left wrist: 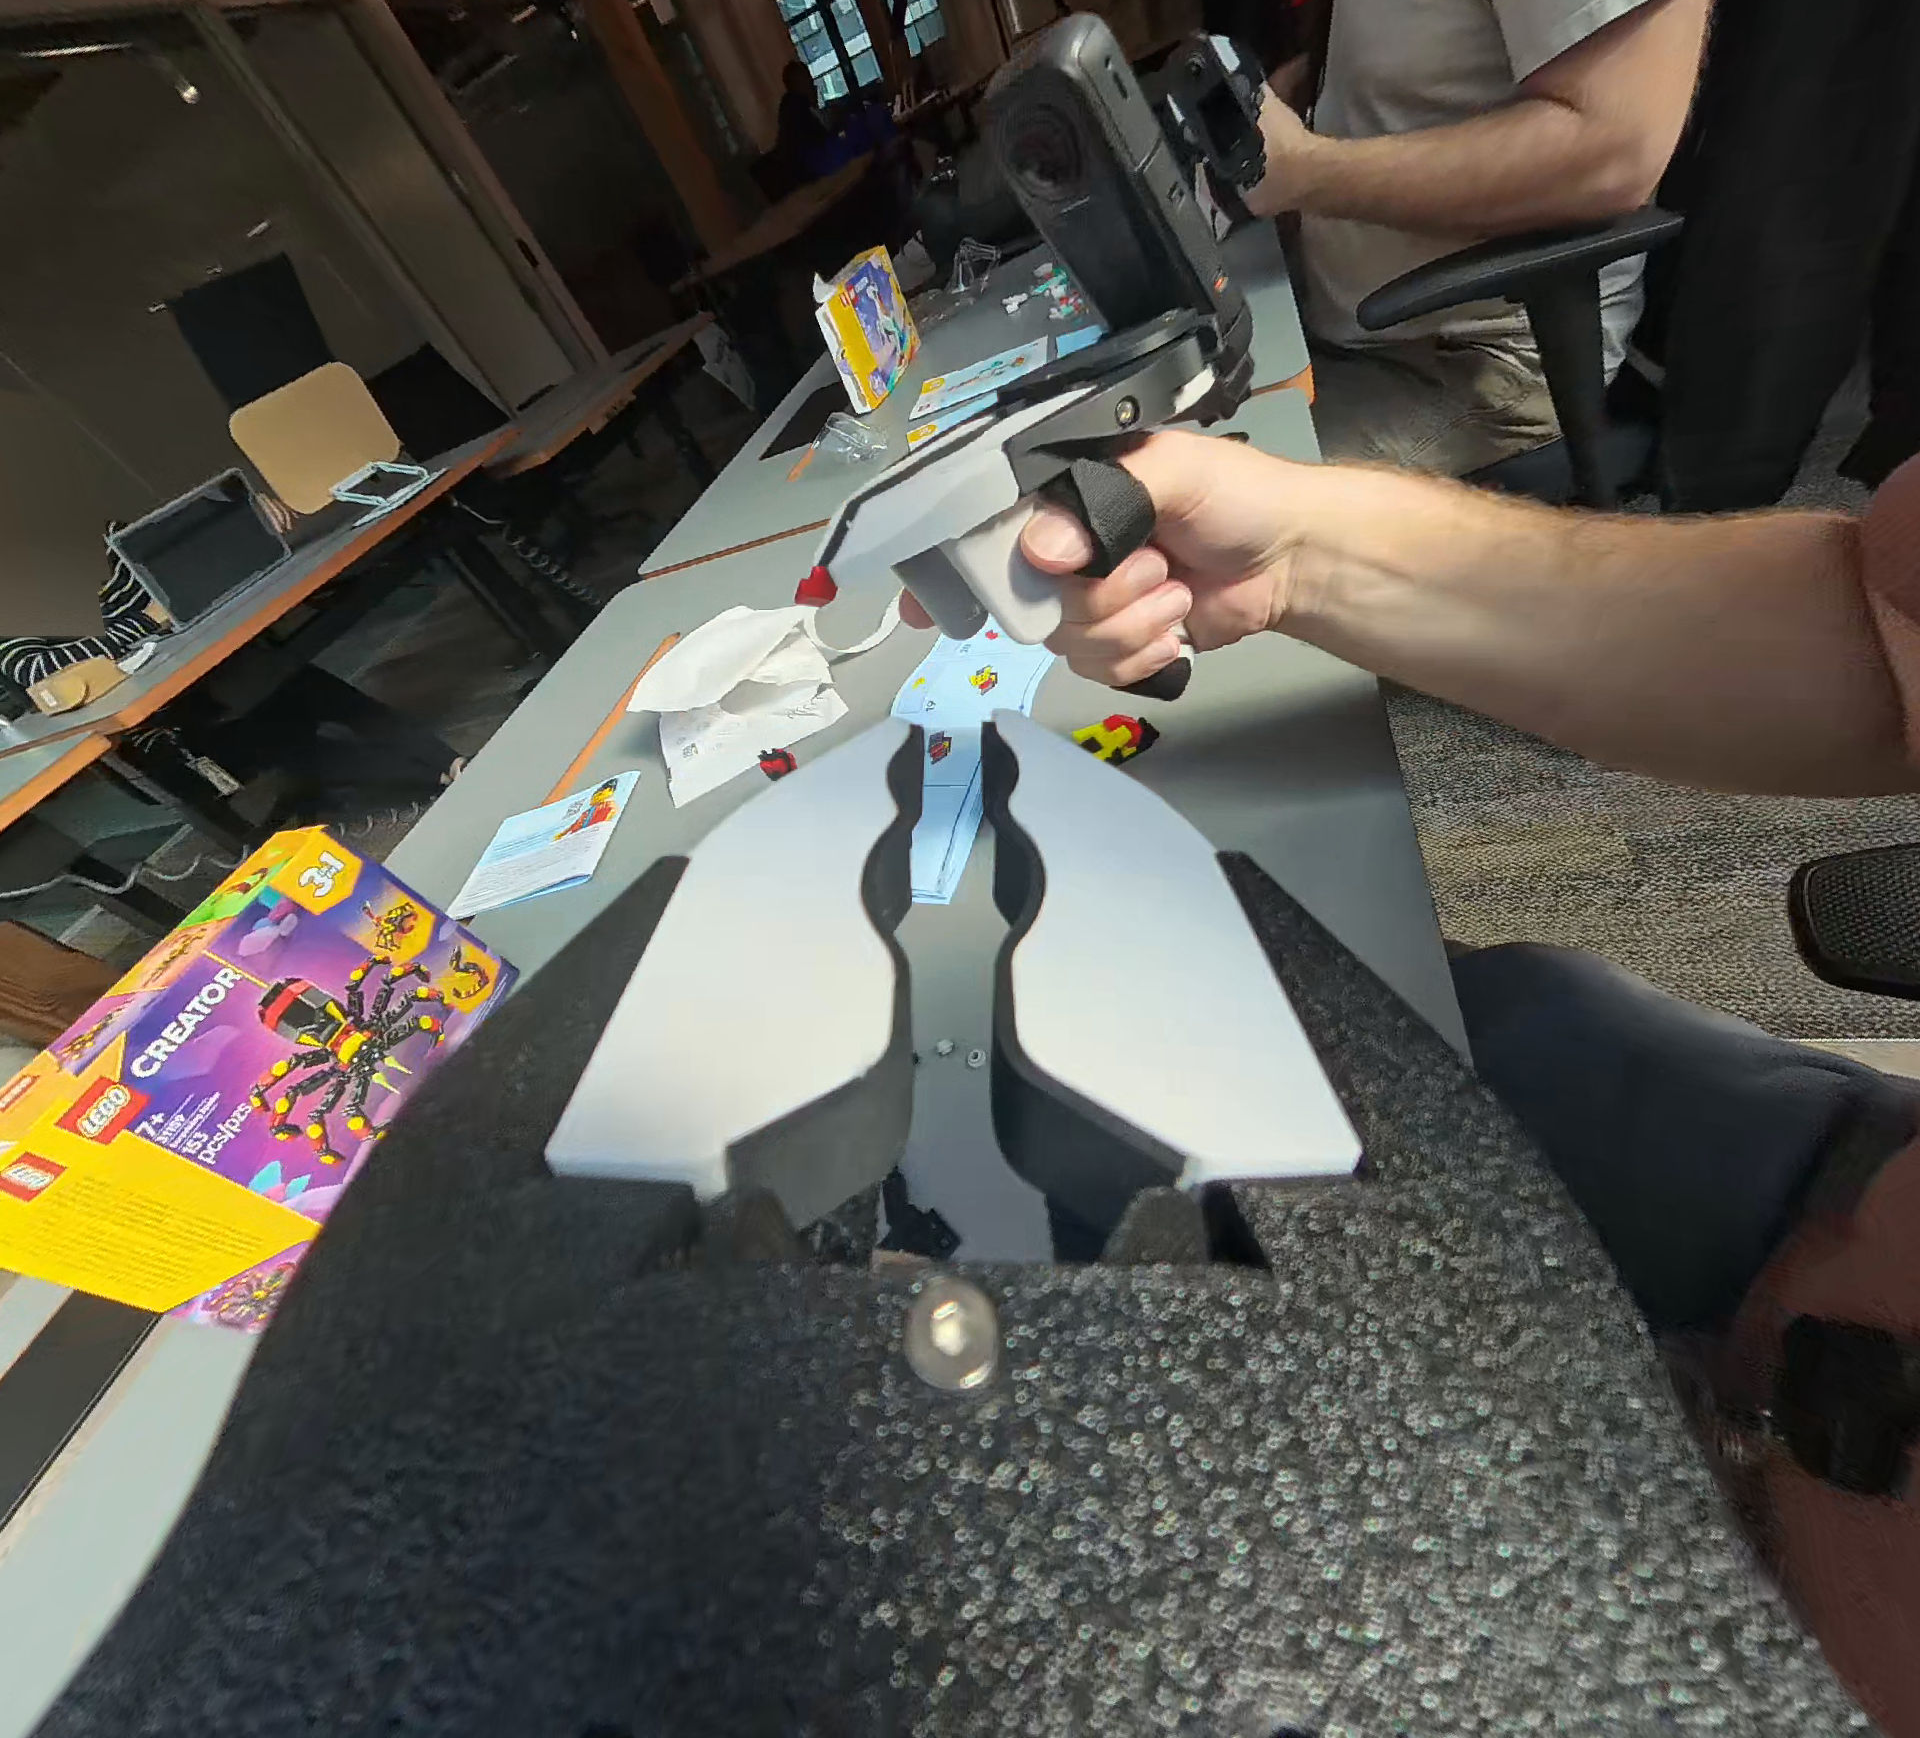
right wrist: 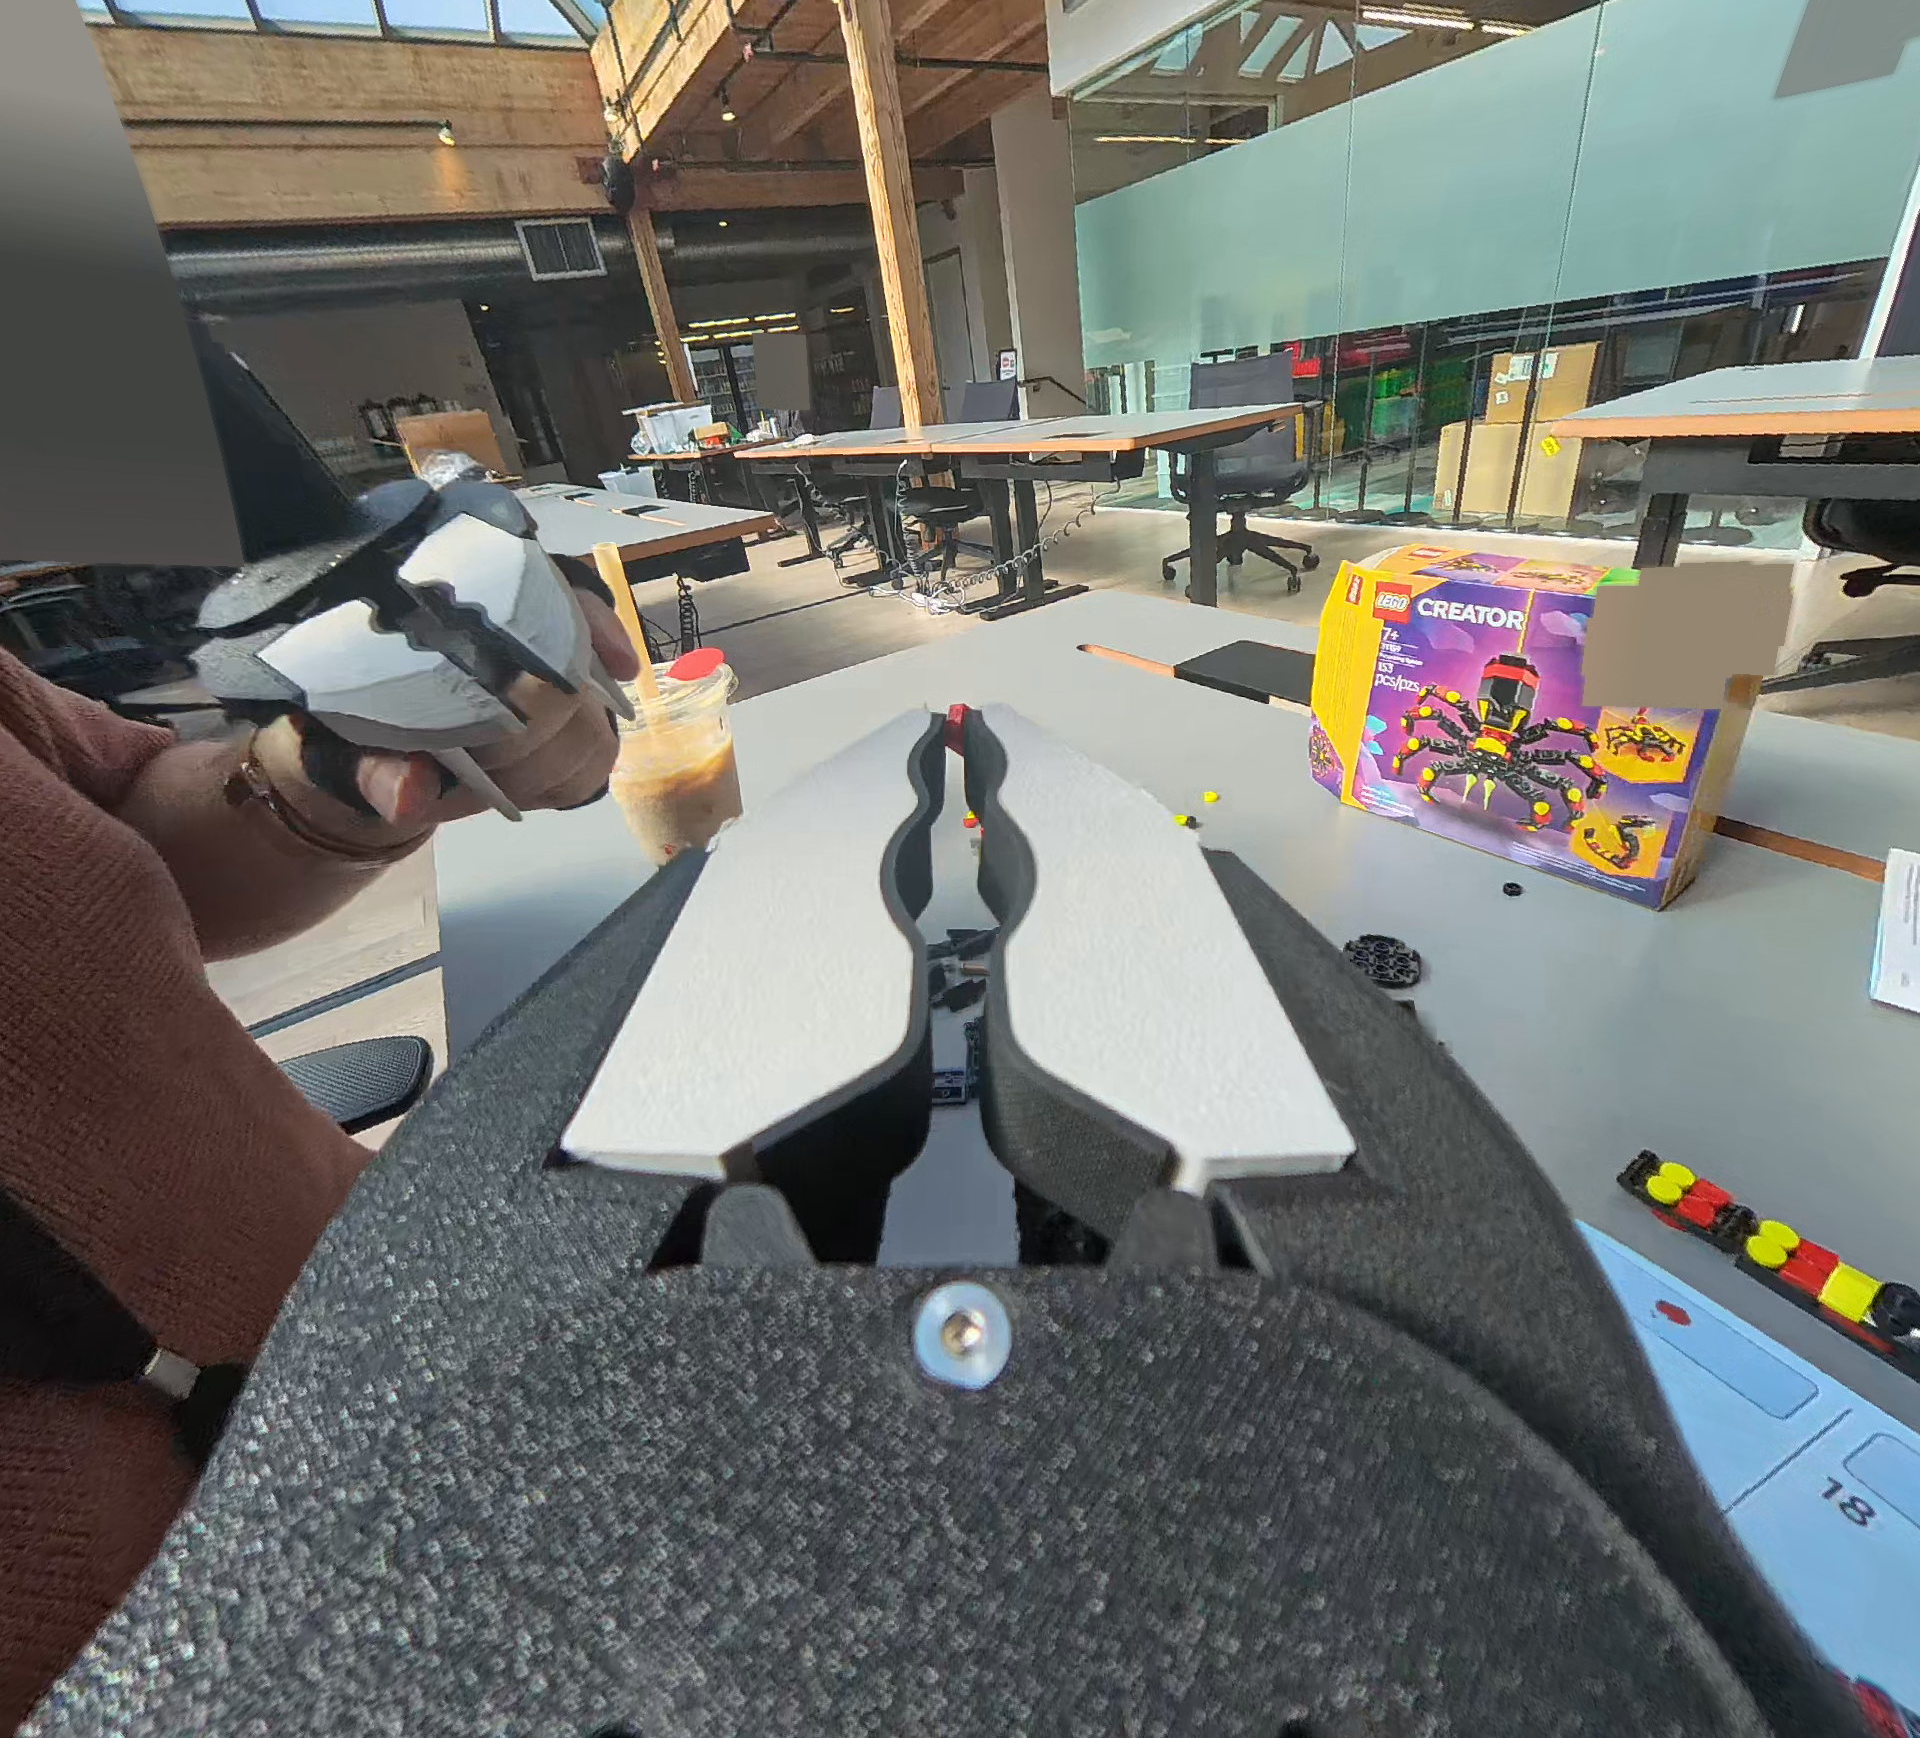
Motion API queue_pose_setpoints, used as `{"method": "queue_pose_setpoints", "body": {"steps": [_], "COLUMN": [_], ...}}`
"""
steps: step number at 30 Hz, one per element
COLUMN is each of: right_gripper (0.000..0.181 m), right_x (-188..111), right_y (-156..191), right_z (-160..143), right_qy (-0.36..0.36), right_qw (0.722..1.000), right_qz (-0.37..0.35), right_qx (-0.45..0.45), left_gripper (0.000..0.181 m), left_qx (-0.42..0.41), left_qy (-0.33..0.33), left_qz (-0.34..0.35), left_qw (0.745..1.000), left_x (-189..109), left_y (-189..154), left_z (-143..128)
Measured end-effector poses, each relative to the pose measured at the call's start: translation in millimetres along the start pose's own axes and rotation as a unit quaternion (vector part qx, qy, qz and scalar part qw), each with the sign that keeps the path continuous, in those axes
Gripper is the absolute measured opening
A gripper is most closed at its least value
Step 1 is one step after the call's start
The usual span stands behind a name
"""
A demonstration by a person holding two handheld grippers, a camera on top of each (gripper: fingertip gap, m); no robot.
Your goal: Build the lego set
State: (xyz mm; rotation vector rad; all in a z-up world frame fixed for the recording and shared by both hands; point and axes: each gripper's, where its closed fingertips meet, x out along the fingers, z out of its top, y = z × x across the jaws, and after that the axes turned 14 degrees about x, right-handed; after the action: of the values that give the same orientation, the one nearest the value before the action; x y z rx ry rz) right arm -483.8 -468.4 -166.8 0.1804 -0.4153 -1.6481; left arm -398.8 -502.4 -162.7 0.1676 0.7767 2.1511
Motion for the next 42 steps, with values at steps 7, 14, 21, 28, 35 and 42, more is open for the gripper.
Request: {"method": "queue_pose_setpoints", "body": {"steps": [7,14,21,28,35,42], "right_gripper": [0.003,0.002,0.002,0.002,0.002,0.002], "right_x": [-23.3,-38.8,-17.5,29.3,64.7,80.7], "right_y": [13.8,-7.6,-29.4,-50.4,-58.7,-75.5], "right_z": [-24.0,-28.4,-36.0,-54.0,-54.5,-54.6], "right_qy": [0.017,-0.013,-0.065,-0.083,-0.076,-0.078], "right_qw": [1.0,0.998,0.993,0.981,0.968,0.962], "right_qz": [-0.004,-0.05,-0.098,-0.169,-0.209,-0.231], "right_qx": [0.013,0.028,0.016,-0.041,-0.113,-0.121], "left_gripper": [0.015,0.014,0.014,0.013,0.012,0.012], "left_qx": [-0.047,-0.029,0.003,-0.032,-0.014,-0.011], "left_qy": [0.001,-0.077,0.004,0.04,0.075,0.089], "left_qz": [0.015,0.087,0.21,0.299,0.318,0.336], "left_qw": [0.999,0.993,0.978,0.953,0.945,0.938], "left_x": [34.9,-62.3,-185.1,-240.8,-255.2,-271.2], "left_y": [-26.8,37.2,164.6,204.9,187.6,184.5], "left_z": [-12.7,60.9,-4.4,-184.7,-249.6,-267.8]}}
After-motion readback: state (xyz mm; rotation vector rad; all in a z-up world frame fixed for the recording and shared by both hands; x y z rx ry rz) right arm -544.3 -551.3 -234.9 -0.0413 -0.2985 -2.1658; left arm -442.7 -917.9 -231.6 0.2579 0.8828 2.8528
